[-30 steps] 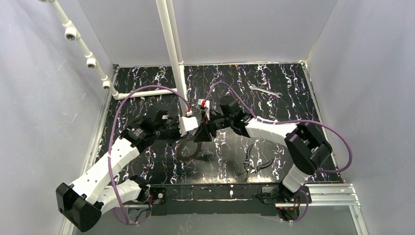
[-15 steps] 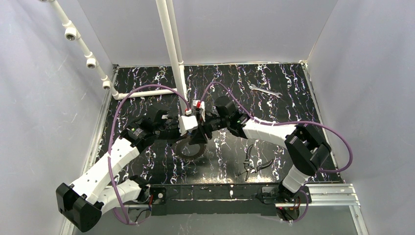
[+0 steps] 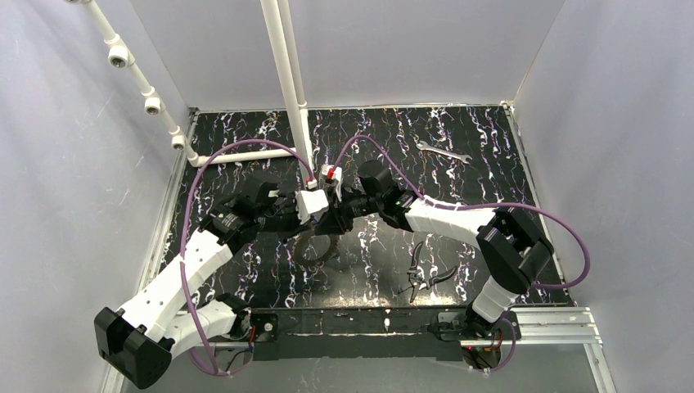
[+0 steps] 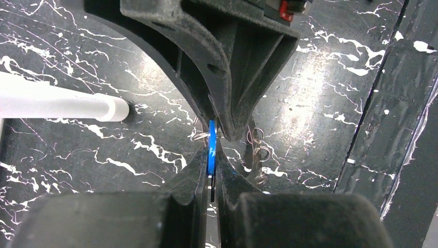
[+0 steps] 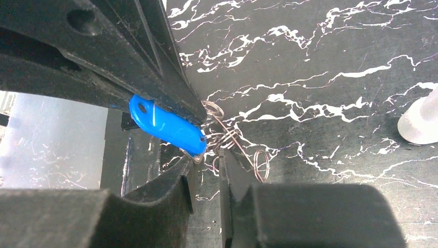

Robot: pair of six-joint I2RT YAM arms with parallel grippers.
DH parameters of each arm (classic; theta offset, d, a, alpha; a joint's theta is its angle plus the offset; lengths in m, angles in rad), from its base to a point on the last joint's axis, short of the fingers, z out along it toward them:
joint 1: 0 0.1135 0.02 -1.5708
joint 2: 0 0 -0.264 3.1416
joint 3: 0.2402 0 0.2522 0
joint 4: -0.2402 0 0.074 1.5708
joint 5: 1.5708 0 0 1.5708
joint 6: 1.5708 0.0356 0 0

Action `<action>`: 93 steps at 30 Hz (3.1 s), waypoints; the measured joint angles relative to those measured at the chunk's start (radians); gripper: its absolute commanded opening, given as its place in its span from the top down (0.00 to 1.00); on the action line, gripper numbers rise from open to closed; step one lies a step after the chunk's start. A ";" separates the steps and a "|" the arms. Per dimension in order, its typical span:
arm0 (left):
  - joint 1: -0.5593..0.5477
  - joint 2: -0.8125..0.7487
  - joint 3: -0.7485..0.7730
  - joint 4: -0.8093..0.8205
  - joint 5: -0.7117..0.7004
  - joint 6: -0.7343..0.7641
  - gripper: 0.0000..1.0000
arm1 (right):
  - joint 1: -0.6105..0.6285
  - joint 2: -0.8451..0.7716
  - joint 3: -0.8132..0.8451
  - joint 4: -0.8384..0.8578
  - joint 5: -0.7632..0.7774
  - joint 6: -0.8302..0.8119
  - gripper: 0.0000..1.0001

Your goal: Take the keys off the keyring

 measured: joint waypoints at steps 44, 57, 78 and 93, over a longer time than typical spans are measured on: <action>0.116 0.056 0.018 -0.034 0.108 -0.080 1.00 | 0.006 -0.024 -0.023 -0.078 0.053 -0.206 0.57; 0.122 0.043 0.026 -0.039 0.114 -0.095 1.00 | 0.055 -0.022 0.064 -0.116 0.113 -0.122 0.54; 0.131 0.043 0.034 -0.039 0.098 -0.134 1.00 | 0.070 -0.013 0.061 -0.120 0.179 -0.148 0.99; 0.259 0.071 0.034 -0.062 0.132 -0.188 1.00 | 0.066 -0.013 0.043 -0.084 0.194 -0.182 0.99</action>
